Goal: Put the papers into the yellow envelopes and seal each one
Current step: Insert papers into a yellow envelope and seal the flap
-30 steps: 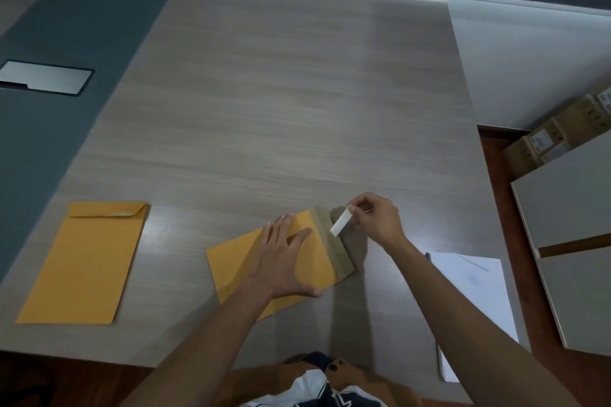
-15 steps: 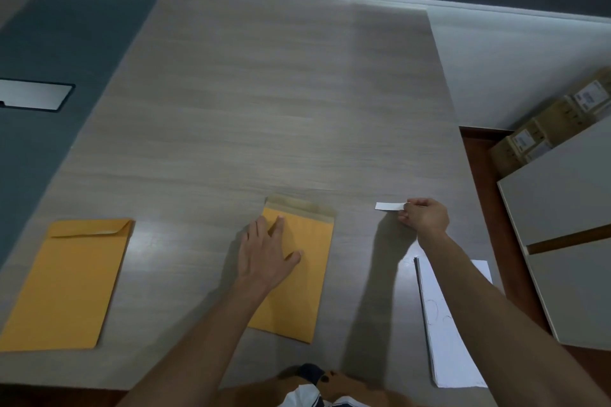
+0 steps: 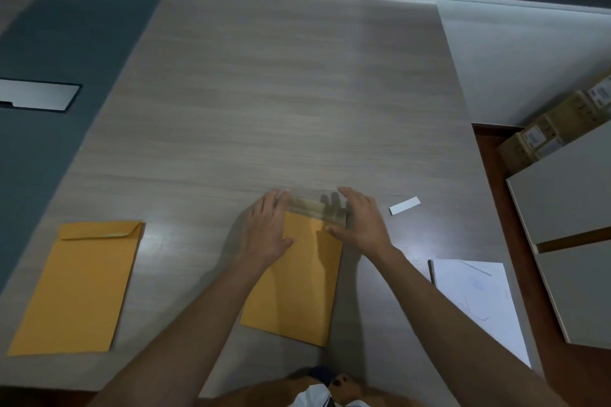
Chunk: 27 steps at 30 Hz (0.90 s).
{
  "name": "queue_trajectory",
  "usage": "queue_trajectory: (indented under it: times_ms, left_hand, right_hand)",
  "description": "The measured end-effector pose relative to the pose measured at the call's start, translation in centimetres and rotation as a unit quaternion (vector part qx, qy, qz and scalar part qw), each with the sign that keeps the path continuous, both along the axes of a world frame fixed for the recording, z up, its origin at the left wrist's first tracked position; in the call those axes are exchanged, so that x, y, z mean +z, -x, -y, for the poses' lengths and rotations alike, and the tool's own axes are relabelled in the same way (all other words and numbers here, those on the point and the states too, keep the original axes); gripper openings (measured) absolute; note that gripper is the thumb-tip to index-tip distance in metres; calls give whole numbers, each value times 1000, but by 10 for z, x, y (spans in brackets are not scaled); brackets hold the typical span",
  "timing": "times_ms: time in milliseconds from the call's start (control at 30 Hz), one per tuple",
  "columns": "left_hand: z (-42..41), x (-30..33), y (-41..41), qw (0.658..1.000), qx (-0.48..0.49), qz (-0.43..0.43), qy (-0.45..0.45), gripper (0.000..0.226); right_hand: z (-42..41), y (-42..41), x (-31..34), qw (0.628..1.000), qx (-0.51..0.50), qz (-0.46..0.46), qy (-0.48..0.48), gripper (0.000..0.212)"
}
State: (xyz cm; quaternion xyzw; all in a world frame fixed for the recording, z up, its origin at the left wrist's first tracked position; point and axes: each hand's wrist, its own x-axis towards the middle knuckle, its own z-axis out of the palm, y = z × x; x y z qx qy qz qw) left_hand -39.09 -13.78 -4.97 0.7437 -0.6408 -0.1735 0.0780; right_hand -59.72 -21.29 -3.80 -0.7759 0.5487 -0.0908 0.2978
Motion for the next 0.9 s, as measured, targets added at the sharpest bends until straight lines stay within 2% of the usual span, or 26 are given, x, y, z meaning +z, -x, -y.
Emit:
queue_trajectory:
  times_ms: [67, 133, 267, 400, 600, 733, 900]
  left_hand:
    - [6, 2, -4, 998, -44, 36, 2, 104]
    - [10, 3, -7, 995, -72, 64, 11, 97]
    - [5, 2, -12, 993, -92, 66, 40, 69]
    - [-14, -14, -24, 992, -113, 18, 52, 41]
    - [-34, -28, -37, 985, -165, 8, 38, 55]
    - [-40, -25, -39, 979, -188, 74, 28, 63]
    - [-43, -23, -33, 973, -189, 130, 14, 67]
  right_hand:
    - [-3, -14, 1, 998, 49, -39, 5, 89]
    - [-8, -24, 0, 994, 74, -81, 30, 80]
    - [-31, -34, -5, 986, 109, -86, 92, 59]
    - [-57, -32, -19, 980, 143, -82, 113, 47]
    - [-66, -54, -28, 959, 140, -203, 140, 58]
    - [-75, -59, -37, 954, 140, -247, 93, 61]
    - [-75, -34, -38, 946, 139, -277, 96, 61]
